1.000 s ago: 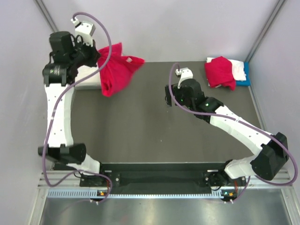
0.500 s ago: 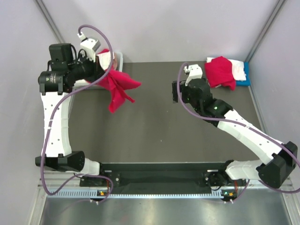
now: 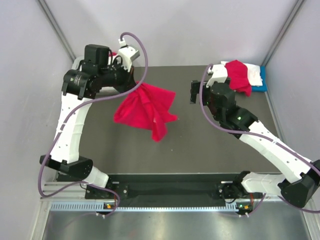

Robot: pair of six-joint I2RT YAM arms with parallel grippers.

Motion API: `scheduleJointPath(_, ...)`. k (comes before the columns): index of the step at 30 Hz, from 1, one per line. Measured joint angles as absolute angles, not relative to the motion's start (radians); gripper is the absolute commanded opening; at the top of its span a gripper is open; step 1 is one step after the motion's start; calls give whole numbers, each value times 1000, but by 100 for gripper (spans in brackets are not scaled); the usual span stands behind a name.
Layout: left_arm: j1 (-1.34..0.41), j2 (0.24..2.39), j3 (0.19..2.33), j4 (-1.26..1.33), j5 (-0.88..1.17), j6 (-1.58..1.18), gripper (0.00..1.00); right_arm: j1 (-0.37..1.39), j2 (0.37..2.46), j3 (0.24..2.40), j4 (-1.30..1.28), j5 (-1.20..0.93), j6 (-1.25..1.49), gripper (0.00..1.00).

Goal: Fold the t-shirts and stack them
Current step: Move the tshirt to the center of the board

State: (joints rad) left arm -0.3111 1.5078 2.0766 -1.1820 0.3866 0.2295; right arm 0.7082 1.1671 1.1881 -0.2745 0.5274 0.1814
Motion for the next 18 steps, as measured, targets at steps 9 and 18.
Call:
scheduleJointPath(9, -476, 1528, 2032, -1265, 470, 303, 9, 708, 1156, 1199, -278, 534, 174, 100)
scheduleJointPath(18, -519, 1516, 1797, -1290, 487, 371, 98, 708, 1156, 1234, -272, 529, 178, 100)
